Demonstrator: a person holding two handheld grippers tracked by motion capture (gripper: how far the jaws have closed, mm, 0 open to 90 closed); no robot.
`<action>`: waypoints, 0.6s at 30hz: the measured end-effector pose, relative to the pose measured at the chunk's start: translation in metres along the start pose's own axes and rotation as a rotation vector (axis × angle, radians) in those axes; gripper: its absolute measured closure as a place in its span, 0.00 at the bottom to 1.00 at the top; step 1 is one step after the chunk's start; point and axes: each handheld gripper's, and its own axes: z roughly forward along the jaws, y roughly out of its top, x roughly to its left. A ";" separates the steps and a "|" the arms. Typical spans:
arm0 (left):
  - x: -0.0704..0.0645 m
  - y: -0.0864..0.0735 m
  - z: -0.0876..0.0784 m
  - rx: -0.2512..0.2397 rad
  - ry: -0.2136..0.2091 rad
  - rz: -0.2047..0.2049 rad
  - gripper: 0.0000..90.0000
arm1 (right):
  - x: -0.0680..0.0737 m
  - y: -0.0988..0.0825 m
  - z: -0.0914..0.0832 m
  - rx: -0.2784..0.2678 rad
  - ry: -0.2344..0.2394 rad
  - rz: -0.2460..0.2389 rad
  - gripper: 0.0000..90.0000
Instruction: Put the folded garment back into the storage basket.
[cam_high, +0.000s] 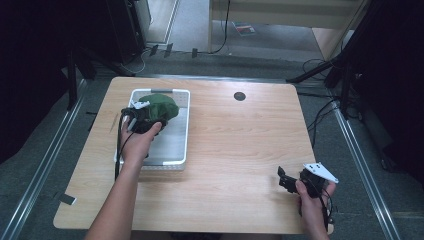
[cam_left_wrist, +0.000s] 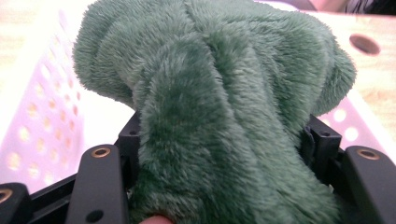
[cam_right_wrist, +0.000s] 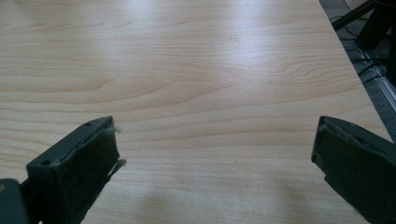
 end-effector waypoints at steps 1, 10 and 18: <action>0.001 -0.001 0.002 0.017 -0.002 0.000 0.41 | 0.000 0.000 0.000 0.000 0.000 0.000 0.01; 0.001 -0.006 0.015 0.139 0.015 0.016 0.35 | 0.000 0.000 0.000 0.000 0.001 0.003 0.01; 0.005 -0.007 0.016 0.184 0.043 0.048 0.19 | 0.000 0.000 0.000 -0.001 0.003 0.005 0.01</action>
